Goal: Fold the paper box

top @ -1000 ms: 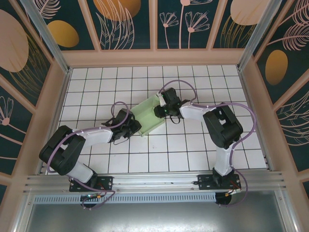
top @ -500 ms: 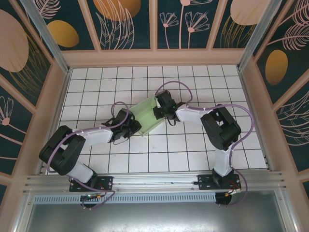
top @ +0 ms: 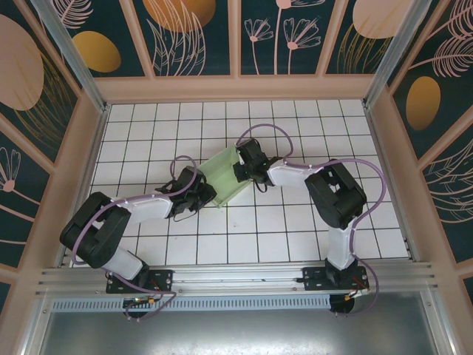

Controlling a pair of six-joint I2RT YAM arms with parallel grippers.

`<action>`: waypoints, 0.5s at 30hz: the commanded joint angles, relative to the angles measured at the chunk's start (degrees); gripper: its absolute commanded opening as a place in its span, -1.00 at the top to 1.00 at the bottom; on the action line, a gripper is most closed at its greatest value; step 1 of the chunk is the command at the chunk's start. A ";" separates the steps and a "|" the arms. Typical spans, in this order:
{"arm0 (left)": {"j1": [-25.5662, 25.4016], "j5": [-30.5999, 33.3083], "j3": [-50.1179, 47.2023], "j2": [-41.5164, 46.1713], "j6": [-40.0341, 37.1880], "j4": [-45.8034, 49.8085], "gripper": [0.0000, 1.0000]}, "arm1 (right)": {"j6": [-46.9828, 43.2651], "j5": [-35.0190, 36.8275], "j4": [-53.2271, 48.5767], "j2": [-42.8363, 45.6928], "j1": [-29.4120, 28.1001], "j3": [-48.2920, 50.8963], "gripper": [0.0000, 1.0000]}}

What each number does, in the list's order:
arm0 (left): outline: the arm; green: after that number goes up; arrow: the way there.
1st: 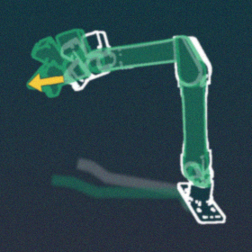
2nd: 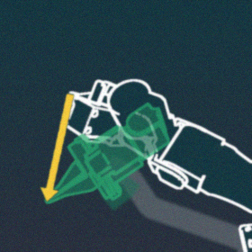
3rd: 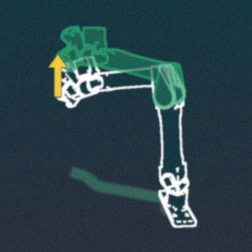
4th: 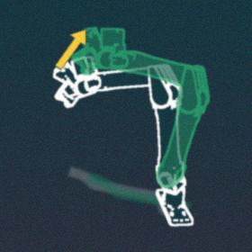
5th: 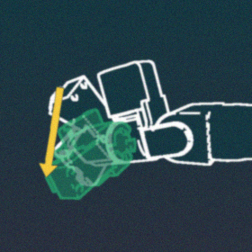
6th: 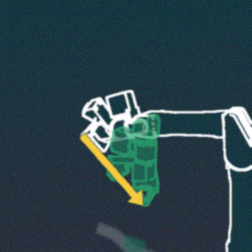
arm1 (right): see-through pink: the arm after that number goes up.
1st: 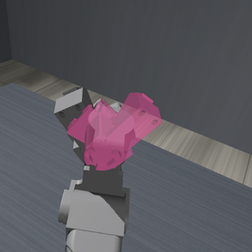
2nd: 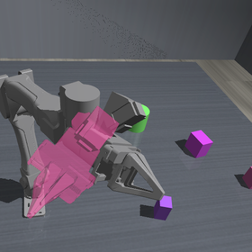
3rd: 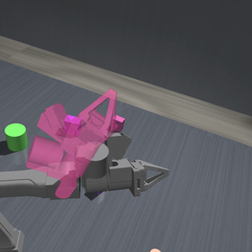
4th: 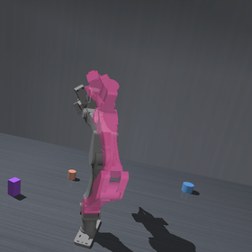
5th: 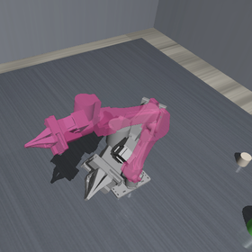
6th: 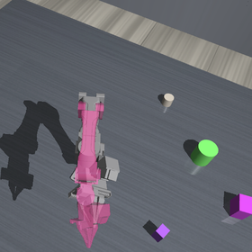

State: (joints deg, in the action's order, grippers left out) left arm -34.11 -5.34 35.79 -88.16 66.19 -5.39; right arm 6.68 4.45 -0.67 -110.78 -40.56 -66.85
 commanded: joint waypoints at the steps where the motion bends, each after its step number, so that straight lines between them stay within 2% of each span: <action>1: 0.08 -0.81 0.76 1.16 -1.50 0.27 0.38 | -2.69 3.71 -6.23 -4.44 -1.81 1.78 0.90; 4: 0.06 -0.64 1.25 2.78 -1.66 0.91 0.32 | -1.49 3.78 -5.49 -3.54 -1.89 3.43 0.90; 6: 0.09 -0.53 1.96 4.07 -2.31 1.60 0.14 | -0.75 2.67 -4.54 -2.35 -1.81 4.79 0.90; 8: 0.09 -0.02 3.08 5.50 -3.35 3.57 -0.14 | -0.03 1.72 -3.88 -1.49 -1.51 5.70 0.90; 10: 0.05 0.76 3.73 6.99 -4.24 5.73 -0.35 | 0.46 1.54 -3.62 -0.86 -1.20 6.07 0.90; 15: 0.09 3.82 3.52 12.18 -6.26 11.86 -0.61 | 0.72 1.18 -3.60 0.77 -0.23 6.56 0.90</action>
State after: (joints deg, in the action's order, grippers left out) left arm -34.06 -3.77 38.39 -79.00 62.39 1.63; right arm 7.94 4.19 2.83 -108.77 -40.93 -63.09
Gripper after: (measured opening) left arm 0.795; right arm 0.057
